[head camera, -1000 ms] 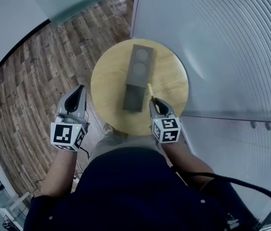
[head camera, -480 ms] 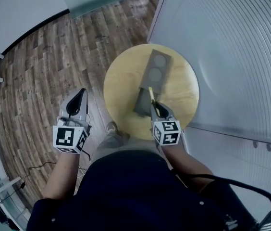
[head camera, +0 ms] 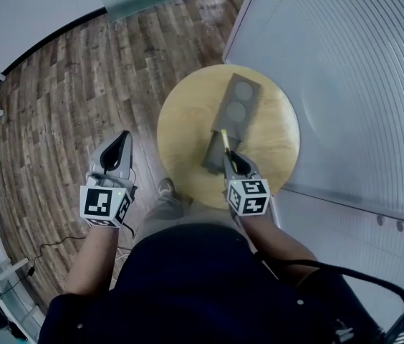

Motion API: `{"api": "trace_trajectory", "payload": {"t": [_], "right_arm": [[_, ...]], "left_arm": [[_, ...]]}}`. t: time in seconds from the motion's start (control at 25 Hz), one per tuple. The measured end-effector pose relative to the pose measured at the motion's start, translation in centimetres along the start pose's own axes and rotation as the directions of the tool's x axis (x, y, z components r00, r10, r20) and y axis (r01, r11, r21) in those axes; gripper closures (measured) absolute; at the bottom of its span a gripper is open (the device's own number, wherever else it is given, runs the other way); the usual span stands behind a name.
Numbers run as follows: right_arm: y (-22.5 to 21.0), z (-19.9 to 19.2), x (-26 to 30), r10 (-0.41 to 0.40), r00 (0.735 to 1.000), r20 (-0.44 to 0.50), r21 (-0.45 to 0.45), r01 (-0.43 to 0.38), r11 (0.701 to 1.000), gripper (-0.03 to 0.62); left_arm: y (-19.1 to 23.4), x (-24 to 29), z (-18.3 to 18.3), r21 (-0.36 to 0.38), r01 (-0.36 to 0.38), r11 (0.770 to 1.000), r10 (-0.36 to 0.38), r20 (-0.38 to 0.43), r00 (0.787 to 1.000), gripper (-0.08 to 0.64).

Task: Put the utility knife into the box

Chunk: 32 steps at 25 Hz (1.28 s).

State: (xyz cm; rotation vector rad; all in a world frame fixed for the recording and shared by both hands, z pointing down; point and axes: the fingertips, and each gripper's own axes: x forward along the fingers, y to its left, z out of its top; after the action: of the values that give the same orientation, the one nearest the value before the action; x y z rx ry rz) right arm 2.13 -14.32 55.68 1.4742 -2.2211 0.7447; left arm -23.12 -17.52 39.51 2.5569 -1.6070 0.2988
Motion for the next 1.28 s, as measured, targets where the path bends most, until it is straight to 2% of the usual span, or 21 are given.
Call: {"api": "trace_trajectory", "payload": {"t": [0.24, 0.36, 0.56, 0.76, 0.92, 1.08, 1.28], "right_arm": [[-0.1, -1.3, 0.8, 0.008, 0.999, -0.033, 0.031, -0.007, 0.999, 0.525], [-0.2, -1.3, 1.3, 0.003, 0.999, -0.048, 0.038, -0.001, 0.999, 0.525], [-0.1, -1.5, 2.2, -0.018, 0.997, -0.073, 0.057, 0.022, 0.998, 0.525], [-1.0, -3.5, 3.3, -0.026, 0.995, -0.094, 0.066, 0.033, 0.997, 0.525], [-1.7, -3.7, 4.3, -0.028, 0.993, -0.113, 0.088, 0.038, 0.995, 0.525], [-2.2, -5.6, 5.3, -0.035, 0.991, -0.128, 0.107, 0.049, 0.993, 0.525], [-2.5, -5.9, 6.3, -0.041, 0.986, -0.159, 0.109, 0.059, 0.992, 0.525]], "left_arm": [[-1.6, 1.3, -2.2, 0.013, 0.042, 0.999, -0.042, -0.048, 0.998, 0.557], [-1.7, 2.4, -2.6, -0.009, 0.058, 0.998, -0.059, -0.062, 0.996, 0.557], [-2.2, 3.7, -2.9, 0.013, 0.103, 0.995, -0.102, -0.087, 0.991, 0.557], [-3.4, 4.9, -5.2, 0.003, 0.134, 0.991, -0.133, -0.115, 0.984, 0.557], [-3.8, 6.5, -6.4, -0.007, 0.160, 0.987, -0.160, -0.147, 0.976, 0.557], [-5.5, 7.4, -9.0, -0.020, 0.202, 0.979, -0.203, -0.174, 0.964, 0.557], [-6.1, 8.9, -10.1, -0.042, 0.232, 0.972, -0.235, -0.187, 0.954, 0.557]]}}
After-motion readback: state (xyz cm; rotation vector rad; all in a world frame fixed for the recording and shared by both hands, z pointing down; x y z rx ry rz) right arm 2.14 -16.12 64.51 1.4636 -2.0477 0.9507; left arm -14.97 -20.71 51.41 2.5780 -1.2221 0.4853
